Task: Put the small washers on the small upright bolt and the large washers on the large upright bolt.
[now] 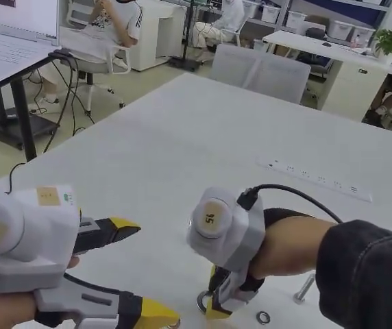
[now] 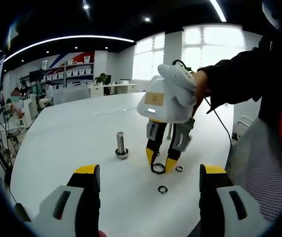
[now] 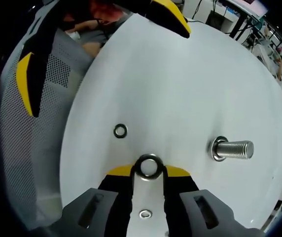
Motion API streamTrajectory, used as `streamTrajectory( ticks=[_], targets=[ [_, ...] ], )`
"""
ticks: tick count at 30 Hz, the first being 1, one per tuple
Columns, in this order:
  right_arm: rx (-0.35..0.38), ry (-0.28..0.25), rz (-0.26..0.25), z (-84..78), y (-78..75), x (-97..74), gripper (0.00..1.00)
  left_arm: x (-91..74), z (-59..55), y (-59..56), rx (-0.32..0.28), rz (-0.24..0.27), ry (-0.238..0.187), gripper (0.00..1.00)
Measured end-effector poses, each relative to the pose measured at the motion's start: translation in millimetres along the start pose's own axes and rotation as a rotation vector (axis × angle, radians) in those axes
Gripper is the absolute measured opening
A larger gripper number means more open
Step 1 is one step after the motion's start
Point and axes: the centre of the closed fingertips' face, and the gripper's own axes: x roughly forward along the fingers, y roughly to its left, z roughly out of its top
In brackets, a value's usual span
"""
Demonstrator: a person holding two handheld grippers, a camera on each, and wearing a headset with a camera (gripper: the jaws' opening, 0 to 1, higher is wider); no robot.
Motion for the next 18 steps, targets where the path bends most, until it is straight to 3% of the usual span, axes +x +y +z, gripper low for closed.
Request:
streamTrajectory(
  ticks=[18],
  targets=[
    [0.018,0.010,-0.008,-9.8,-4.9,-6.5,0.24,2.1,-0.8,0.8,0.001,-0.008,0.009,0.82]
  ],
)
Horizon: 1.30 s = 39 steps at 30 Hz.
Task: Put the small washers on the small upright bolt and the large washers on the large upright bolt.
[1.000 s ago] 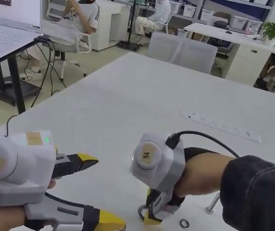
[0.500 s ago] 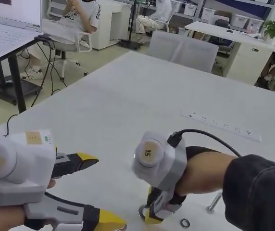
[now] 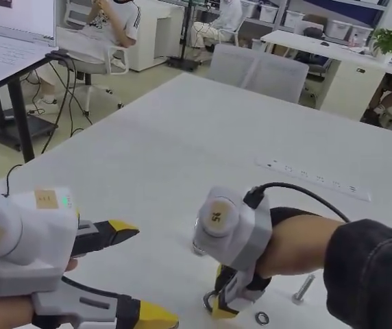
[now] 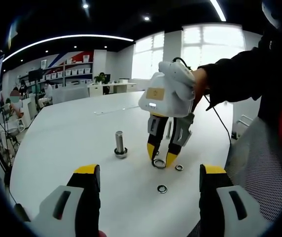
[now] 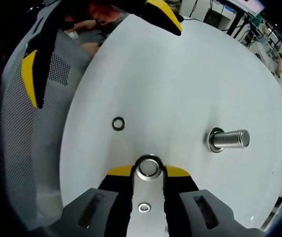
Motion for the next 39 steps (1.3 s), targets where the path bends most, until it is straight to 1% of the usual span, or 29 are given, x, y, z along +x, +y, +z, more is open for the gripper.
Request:
streamTrajectory(
  ticks=[6,14,20,27,32,39],
  targets=[
    [0.006,-0.005,-0.009,-1.0,-3.1,-6.3,0.24,0.4,0.2,0.8,0.001,0.000,0.000,0.82],
    [0.020,-0.008,-0.029,-9.0,-10.9,-16.6,0.24,1.2,0.3,1.9,0.001,0.002,0.000,0.82],
    [0.032,-0.017,-0.040,-11.7,-14.5,-22.6,0.23,1.8,-0.4,2.5,0.000,0.003,0.002,0.83],
    [0.036,-0.033,-0.053,-10.3,-19.3,-33.7,0.23,2.5,-1.1,2.8,-0.001,0.002,0.002,0.82],
    [0.035,-0.033,-0.063,-10.4,-25.0,-39.3,0.23,2.2,-1.5,2.6,-0.001,0.003,0.002,0.82],
    [0.036,-0.029,-0.086,-13.4,-36.8,-51.7,0.23,2.1,-1.6,1.8,-0.003,0.001,0.000,0.82]
  ],
)
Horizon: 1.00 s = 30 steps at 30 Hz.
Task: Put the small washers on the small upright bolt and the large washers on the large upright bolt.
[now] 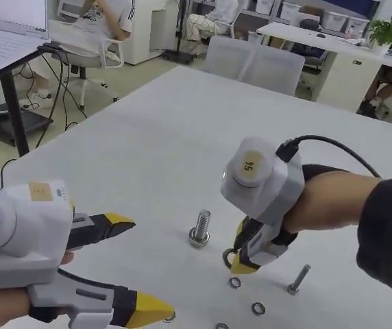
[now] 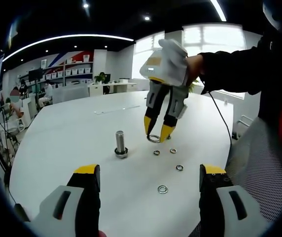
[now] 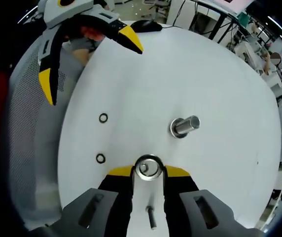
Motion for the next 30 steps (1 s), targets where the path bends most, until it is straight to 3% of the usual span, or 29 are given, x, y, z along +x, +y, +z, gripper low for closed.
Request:
streamTrajectory(
  ticks=[13,30],
  targets=[
    [-0.006,0.008,-0.041,-1.0,-21.2,-17.8,0.23,0.2,-0.1,-0.6,0.000,-0.004,-0.002,0.82],
    [-0.056,-0.002,-0.069,22.6,-41.2,-30.1,0.23,1.1,-1.1,2.0,-0.008,-0.002,0.001,0.82]
  ],
)
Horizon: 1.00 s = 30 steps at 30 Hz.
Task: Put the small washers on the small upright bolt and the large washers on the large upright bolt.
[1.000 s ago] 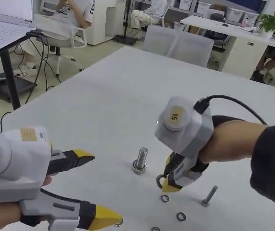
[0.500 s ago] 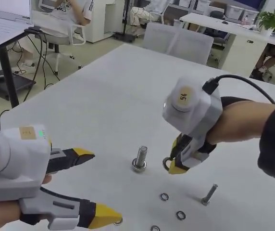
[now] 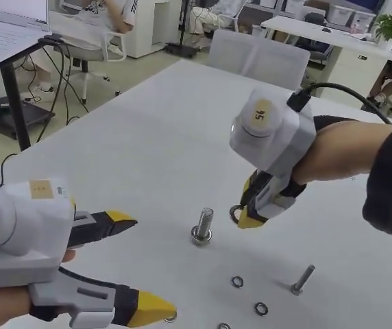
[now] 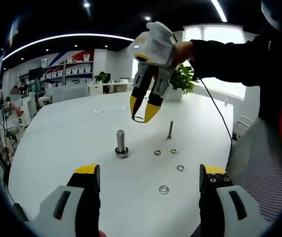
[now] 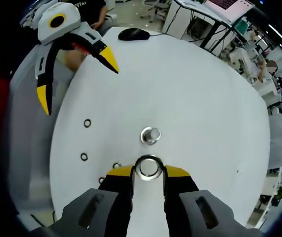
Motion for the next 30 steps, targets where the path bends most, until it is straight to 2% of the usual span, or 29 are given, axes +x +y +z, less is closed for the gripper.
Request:
streamTrajectory(
  ticks=[11,21,30],
  targets=[
    [-0.055,-0.012,0.010,24.0,-7.1,7.2,0.23,0.2,-1.3,2.7,-0.007,0.005,0.001,0.82],
    [-0.077,-0.003,0.031,31.8,-12.1,19.9,0.23,0.4,-1.7,3.9,-0.009,0.008,-0.004,0.82],
    [-0.091,0.007,0.053,36.3,-8.9,25.9,0.23,2.1,-2.4,3.9,-0.010,0.005,-0.006,0.82]
  ],
)
